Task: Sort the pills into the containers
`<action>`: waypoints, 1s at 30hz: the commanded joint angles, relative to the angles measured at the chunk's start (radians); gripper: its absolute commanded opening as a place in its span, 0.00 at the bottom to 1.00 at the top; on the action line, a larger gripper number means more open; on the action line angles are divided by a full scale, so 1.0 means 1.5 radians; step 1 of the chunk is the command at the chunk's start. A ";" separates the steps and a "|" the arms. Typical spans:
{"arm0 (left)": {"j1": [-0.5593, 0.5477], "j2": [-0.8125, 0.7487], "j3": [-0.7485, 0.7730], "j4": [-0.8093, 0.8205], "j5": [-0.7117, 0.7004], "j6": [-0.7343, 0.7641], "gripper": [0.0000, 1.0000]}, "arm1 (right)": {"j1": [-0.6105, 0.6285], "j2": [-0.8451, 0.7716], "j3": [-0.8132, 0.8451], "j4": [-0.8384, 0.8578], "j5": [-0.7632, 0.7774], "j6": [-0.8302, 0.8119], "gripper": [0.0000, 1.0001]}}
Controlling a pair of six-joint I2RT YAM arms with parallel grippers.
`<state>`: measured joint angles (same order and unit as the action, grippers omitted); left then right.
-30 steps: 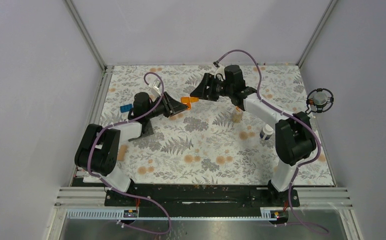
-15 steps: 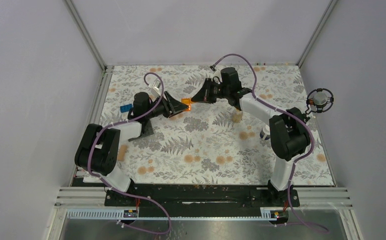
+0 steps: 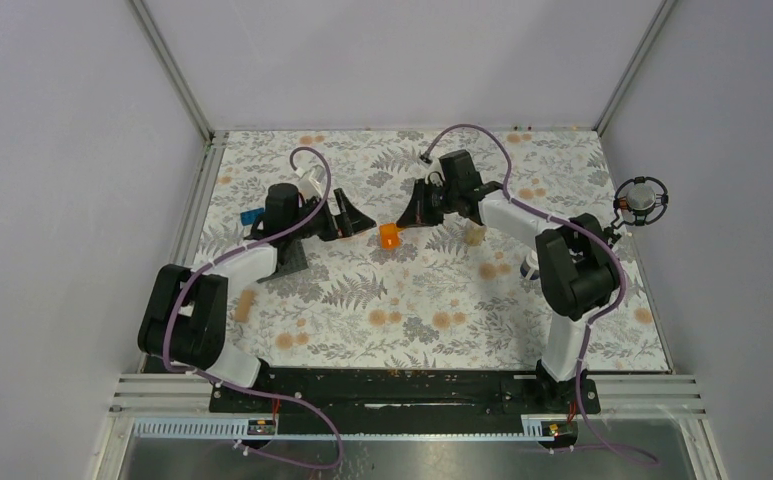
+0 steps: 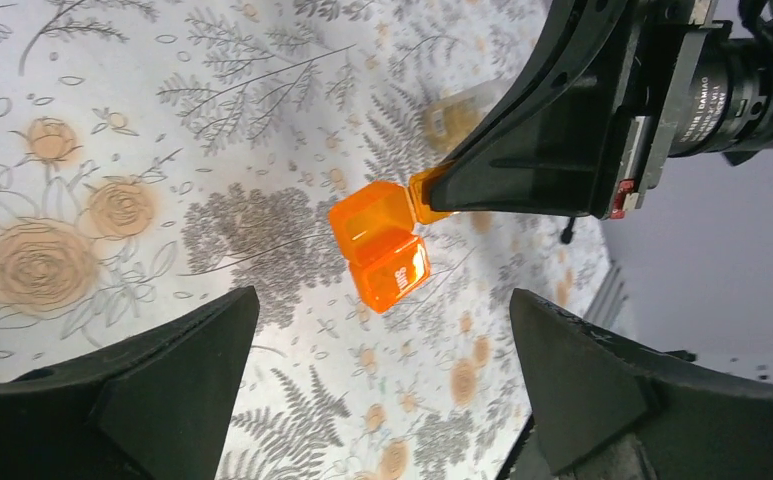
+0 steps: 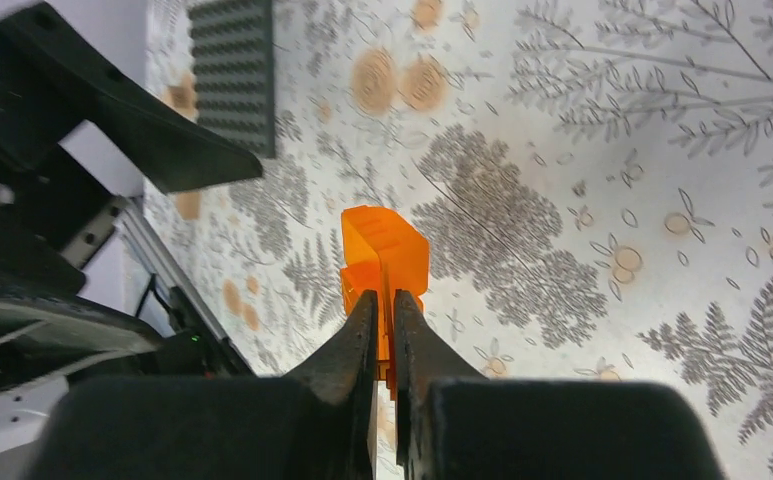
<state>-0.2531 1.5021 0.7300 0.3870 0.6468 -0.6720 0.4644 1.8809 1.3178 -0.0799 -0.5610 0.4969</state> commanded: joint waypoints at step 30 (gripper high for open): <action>0.008 -0.162 -0.020 -0.173 -0.180 0.141 0.98 | 0.000 -0.220 0.002 -0.387 0.573 -0.030 0.75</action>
<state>-0.2462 1.3045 0.6819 0.1135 0.4137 -0.4713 0.4644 1.7264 1.3247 -0.4702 -0.0460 0.4042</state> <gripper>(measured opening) 0.981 0.738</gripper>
